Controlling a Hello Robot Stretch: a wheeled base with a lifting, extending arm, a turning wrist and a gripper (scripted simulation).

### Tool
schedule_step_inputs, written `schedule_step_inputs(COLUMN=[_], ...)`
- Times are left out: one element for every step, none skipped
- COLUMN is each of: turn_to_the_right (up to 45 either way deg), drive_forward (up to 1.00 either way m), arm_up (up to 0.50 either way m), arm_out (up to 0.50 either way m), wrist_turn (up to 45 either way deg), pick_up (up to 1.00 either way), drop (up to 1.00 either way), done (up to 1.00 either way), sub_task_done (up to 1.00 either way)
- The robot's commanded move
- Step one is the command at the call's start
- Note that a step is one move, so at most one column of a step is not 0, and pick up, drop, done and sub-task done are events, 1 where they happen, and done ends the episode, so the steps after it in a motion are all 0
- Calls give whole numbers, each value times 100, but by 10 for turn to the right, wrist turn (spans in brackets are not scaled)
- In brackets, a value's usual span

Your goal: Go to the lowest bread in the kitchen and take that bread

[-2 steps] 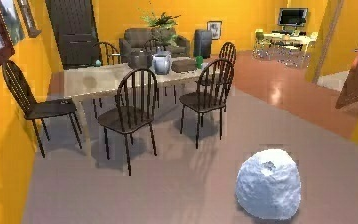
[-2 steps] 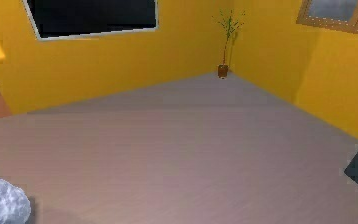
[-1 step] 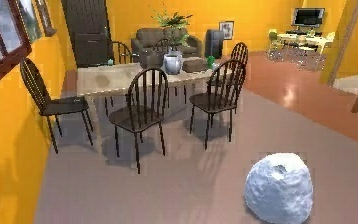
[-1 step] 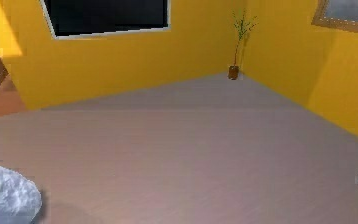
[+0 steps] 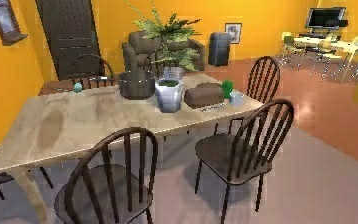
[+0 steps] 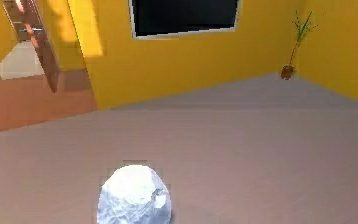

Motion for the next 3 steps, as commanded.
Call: schedule_step_inputs(turn_to_the_right=[-450,-330,450], drive_forward=[0,0,0], arm_up=[0,0,0], arm_out=[0,0,0], wrist_turn=[0,0,0], pick_up=[0,0,0], drop=[0,0,0], done=[0,0,0], sub_task_done=[0,0,0])
